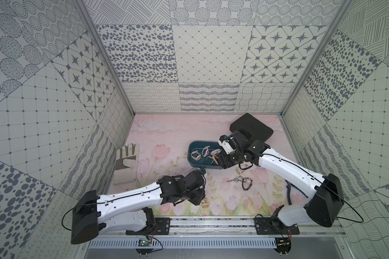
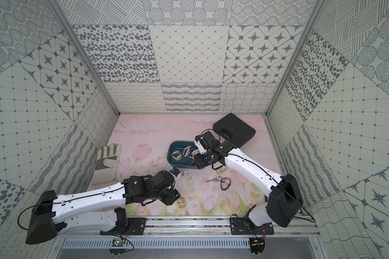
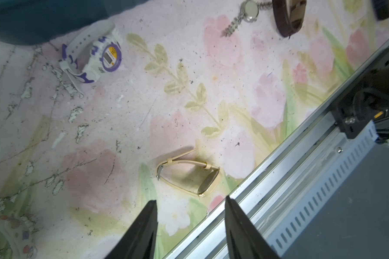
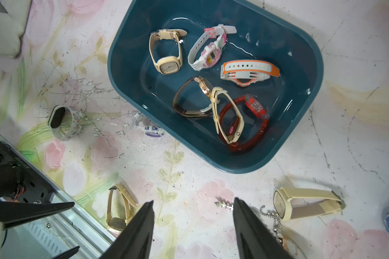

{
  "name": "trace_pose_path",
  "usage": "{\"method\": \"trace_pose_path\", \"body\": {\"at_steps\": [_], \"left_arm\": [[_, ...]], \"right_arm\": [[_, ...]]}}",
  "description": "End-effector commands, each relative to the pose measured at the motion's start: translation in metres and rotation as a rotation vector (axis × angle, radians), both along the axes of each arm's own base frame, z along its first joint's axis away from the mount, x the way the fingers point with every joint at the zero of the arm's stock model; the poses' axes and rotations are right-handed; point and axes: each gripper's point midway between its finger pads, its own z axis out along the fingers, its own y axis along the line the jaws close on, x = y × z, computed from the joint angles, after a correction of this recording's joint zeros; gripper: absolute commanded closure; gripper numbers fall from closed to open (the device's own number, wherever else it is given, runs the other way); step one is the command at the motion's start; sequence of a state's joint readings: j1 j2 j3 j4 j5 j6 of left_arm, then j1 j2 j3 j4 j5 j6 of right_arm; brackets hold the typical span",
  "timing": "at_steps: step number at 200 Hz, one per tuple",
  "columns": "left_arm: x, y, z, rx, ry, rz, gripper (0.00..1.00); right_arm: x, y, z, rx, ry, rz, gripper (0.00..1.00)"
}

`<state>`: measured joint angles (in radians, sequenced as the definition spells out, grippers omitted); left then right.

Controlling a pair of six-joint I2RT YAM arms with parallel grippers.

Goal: Put the watch into the storage box
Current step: Place the watch in the storage box, then pick up the watch at the center of the board.

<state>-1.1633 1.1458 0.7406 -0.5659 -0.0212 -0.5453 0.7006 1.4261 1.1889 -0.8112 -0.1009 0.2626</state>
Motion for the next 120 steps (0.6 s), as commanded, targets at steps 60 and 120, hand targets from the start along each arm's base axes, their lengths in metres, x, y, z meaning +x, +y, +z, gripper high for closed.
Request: {"method": "trace_pose_path", "body": {"at_steps": [60,120], "left_arm": [[-0.002,-0.011,-0.043,0.198,-0.043,-0.123,0.53],[-0.001,-0.01,-0.038,0.076,0.061,0.187,0.54]], "right_arm": [[-0.007,-0.012,-0.001,0.078,-0.033,-0.043,0.39],[-0.011,-0.017,-0.007,0.073,-0.037,-0.038,0.39]]}}
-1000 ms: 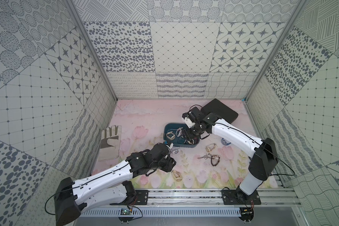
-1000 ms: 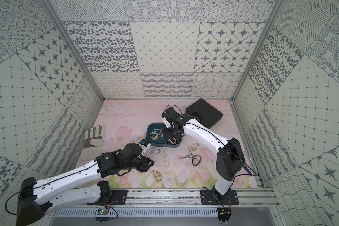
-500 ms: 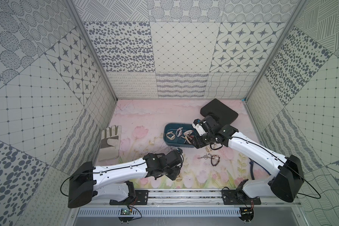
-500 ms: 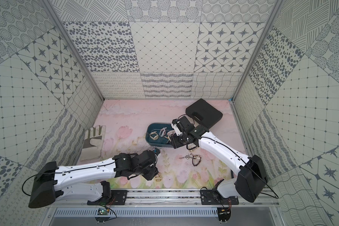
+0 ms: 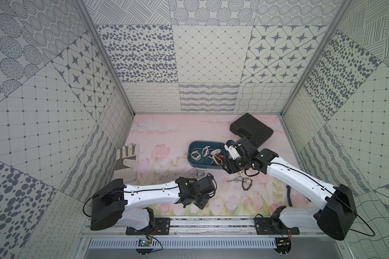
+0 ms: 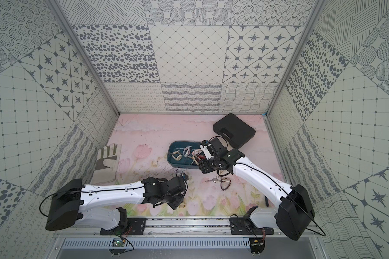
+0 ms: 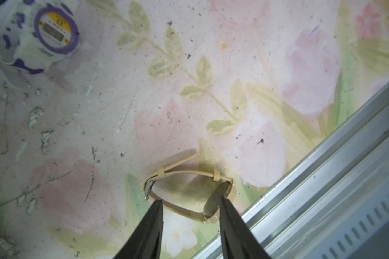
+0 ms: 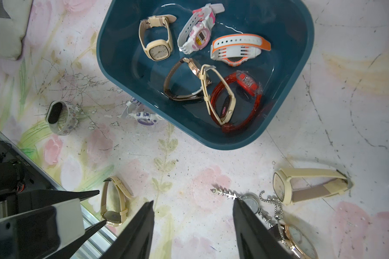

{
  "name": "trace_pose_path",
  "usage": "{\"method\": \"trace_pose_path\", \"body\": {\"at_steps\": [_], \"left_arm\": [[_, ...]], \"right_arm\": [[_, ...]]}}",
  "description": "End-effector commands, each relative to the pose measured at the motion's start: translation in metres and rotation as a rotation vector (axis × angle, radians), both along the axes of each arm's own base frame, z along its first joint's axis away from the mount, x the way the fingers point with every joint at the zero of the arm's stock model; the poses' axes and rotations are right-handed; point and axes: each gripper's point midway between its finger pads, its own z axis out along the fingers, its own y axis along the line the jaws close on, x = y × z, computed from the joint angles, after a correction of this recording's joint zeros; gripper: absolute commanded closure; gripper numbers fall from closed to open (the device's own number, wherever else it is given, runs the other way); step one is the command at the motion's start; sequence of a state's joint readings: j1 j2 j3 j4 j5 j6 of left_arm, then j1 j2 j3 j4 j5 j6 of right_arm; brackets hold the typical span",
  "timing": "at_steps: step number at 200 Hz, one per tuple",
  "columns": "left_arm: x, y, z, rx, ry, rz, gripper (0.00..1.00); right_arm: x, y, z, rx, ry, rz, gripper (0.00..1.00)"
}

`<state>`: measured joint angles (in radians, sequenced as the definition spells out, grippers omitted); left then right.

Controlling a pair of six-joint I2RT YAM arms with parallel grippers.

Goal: Put the watch into the storage box
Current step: Pick up the watch at the center of the board.

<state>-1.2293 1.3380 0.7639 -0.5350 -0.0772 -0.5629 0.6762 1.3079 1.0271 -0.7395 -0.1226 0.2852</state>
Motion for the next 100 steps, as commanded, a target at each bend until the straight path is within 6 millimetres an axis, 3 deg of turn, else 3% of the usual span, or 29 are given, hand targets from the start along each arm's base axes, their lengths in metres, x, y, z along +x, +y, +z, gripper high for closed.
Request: {"method": "trace_pose_path", "body": {"at_steps": [1,48,100], "left_arm": [[0.005,0.0,0.001,-0.068,0.039,0.221,0.54],[0.004,0.013,-0.007,-0.063,0.081,0.395,0.58],[0.006,0.016,-0.02,-0.021,0.09,0.401,0.61]], "right_arm": [[0.005,0.002,0.006,0.033,-0.037,-0.006,0.39],[0.003,0.0,0.001,0.03,-0.033,-0.007,0.39],[0.001,0.0,-0.004,0.032,-0.029,-0.003,0.39]]}}
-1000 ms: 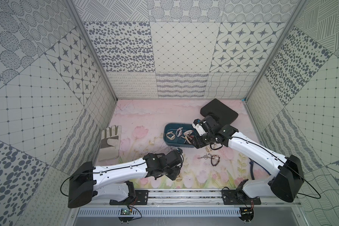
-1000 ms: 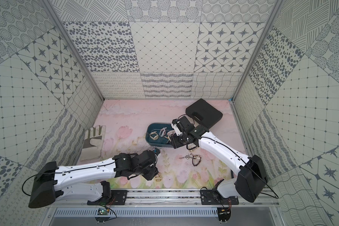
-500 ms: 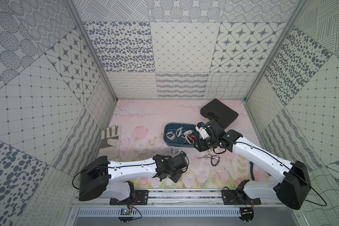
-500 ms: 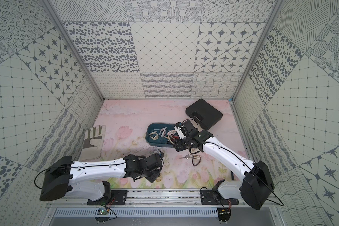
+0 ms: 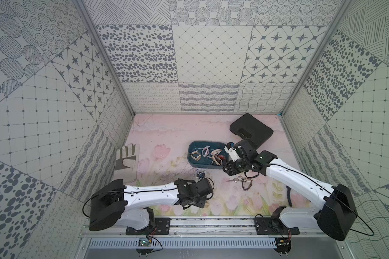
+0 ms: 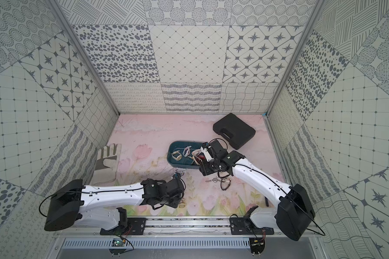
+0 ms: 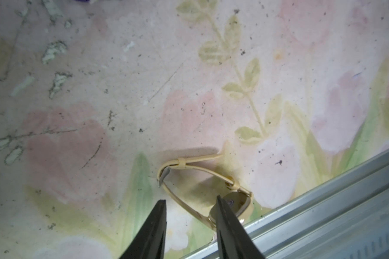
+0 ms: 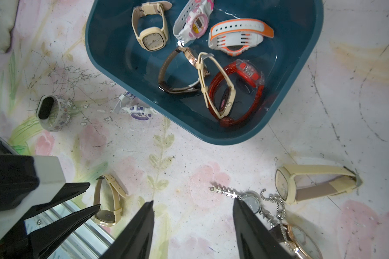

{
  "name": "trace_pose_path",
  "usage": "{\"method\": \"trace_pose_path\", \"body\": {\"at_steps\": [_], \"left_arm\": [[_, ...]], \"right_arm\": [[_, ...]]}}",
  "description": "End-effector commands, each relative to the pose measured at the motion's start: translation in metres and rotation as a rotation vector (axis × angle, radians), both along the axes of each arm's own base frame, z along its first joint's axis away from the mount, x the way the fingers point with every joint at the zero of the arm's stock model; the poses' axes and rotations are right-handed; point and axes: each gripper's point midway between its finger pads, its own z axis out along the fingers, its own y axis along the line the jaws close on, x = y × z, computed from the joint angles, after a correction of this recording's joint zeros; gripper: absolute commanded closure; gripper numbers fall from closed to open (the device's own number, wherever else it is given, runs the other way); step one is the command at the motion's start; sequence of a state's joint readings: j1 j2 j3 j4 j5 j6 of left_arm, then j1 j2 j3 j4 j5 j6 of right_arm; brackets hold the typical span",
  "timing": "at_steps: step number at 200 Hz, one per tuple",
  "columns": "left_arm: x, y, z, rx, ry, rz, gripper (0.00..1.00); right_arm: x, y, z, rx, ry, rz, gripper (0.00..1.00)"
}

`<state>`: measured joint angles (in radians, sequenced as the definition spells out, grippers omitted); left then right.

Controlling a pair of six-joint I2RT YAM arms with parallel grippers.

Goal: Put the watch into the storage box
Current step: Pick up the watch at the center of the board.

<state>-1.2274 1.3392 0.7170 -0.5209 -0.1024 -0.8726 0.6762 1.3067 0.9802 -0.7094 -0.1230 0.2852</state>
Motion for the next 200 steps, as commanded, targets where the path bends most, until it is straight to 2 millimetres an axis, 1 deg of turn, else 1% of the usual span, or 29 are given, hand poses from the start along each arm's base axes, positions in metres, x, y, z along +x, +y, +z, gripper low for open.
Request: {"method": "trace_pose_path", "body": {"at_steps": [1,42,56,86,103,107,132,162,177,183,200], "left_arm": [[0.006,0.003,-0.007,0.003,0.012,0.1,0.61],[0.006,0.011,-0.013,0.011,0.025,0.114,0.67],[0.006,0.01,-0.014,0.008,0.033,0.109,0.68],[0.006,0.009,-0.024,0.019,0.054,0.099,0.69],[0.006,0.011,-0.028,0.023,0.065,0.101,0.76],[0.009,0.005,-0.026,-0.003,0.057,0.101,0.78],[0.012,0.008,-0.03,-0.007,0.064,0.11,0.84],[0.013,0.006,-0.03,-0.014,0.063,0.096,0.9],[0.014,0.005,-0.029,-0.015,0.061,0.088,0.96],[0.015,0.004,-0.028,-0.014,0.061,0.085,1.0],[0.015,0.004,-0.027,-0.008,0.058,0.074,1.0]], "right_arm": [[0.004,0.003,0.009,0.041,-0.041,-0.003,0.39],[0.003,0.0,0.004,0.034,-0.037,-0.007,0.39],[0.003,0.0,0.003,0.032,-0.036,-0.008,0.39],[0.005,0.001,0.002,0.027,-0.036,-0.009,0.39],[0.005,0.002,0.002,0.031,-0.037,-0.008,0.39],[0.005,0.002,0.001,0.03,-0.032,-0.007,0.39],[0.005,0.002,0.002,0.032,-0.037,-0.006,0.4],[0.004,0.002,0.001,0.038,-0.035,-0.004,0.39],[0.005,0.003,0.001,0.042,-0.037,-0.003,0.4],[0.004,0.004,0.001,0.044,-0.036,-0.002,0.4],[0.004,0.005,0.001,0.046,-0.037,0.0,0.39]]}}
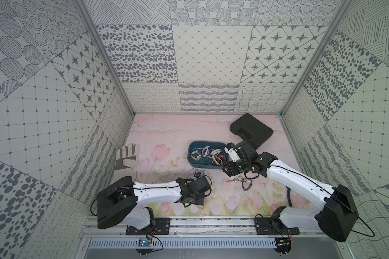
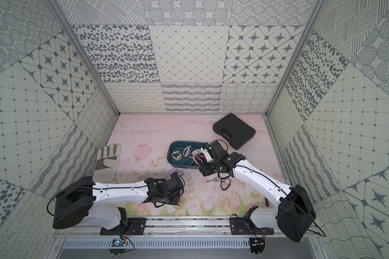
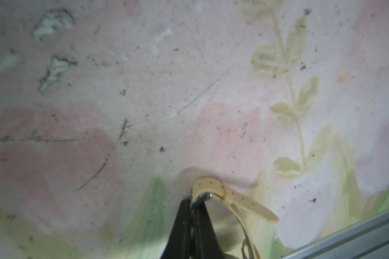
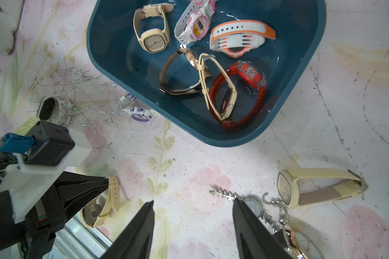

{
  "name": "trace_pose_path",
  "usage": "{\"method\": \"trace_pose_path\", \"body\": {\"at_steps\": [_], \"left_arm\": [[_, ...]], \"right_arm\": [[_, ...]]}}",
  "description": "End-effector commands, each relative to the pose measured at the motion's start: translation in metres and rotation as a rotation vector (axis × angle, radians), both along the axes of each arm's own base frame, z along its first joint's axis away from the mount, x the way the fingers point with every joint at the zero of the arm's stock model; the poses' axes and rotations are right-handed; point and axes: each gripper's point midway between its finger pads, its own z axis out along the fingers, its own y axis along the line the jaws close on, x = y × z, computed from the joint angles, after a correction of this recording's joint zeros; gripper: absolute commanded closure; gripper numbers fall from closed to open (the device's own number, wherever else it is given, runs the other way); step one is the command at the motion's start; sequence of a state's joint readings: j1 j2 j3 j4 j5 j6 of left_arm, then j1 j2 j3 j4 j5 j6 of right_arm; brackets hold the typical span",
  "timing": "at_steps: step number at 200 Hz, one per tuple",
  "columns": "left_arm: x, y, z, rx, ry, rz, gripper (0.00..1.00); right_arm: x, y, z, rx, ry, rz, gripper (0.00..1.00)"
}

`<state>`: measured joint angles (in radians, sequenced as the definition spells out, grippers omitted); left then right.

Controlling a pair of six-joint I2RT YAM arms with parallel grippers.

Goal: Put the watch into the storage box
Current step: Pick up the watch at the center of the board, then place the watch in the storage box.

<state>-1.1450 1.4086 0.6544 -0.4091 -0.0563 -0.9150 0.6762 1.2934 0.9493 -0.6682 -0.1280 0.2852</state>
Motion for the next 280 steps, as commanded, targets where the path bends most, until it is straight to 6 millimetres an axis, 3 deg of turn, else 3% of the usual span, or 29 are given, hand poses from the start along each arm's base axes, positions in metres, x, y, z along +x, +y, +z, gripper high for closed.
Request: {"method": "trace_pose_path", "body": {"at_steps": [1,41,95,124,159,194,225,251,280], "left_arm": [[0.003,-0.003,0.002,-0.003,-0.002,-0.034,1.0],[0.011,-0.001,0.02,0.01,-0.03,-0.062,1.0],[0.039,0.009,0.08,-0.039,-0.122,-0.056,1.0],[0.071,0.014,0.12,-0.078,-0.192,-0.024,1.0],[0.135,0.014,0.147,-0.125,-0.239,0.033,1.0],[0.201,0.005,0.152,-0.106,-0.271,0.059,1.0],[0.249,0.001,0.138,-0.064,-0.294,0.069,1.0],[0.277,0.002,0.117,-0.063,-0.278,0.102,1.0],[0.293,0.002,0.094,-0.015,-0.279,0.107,1.0]], "right_arm": [[0.004,0.003,0.003,0.029,-0.021,-0.002,0.4],[0.005,0.002,0.005,0.028,-0.034,-0.007,0.4],[0.007,-0.005,0.015,0.029,-0.066,-0.032,0.39],[0.007,-0.008,0.024,0.053,-0.081,-0.049,0.39],[0.004,-0.014,0.028,0.06,-0.094,-0.06,0.39],[0.001,-0.023,0.029,0.042,-0.106,-0.077,0.39],[0.002,-0.026,0.03,0.056,-0.115,-0.082,0.39],[0.008,-0.028,0.026,0.055,-0.108,-0.095,0.39],[0.012,-0.024,0.024,0.063,-0.101,-0.095,0.39]]}}
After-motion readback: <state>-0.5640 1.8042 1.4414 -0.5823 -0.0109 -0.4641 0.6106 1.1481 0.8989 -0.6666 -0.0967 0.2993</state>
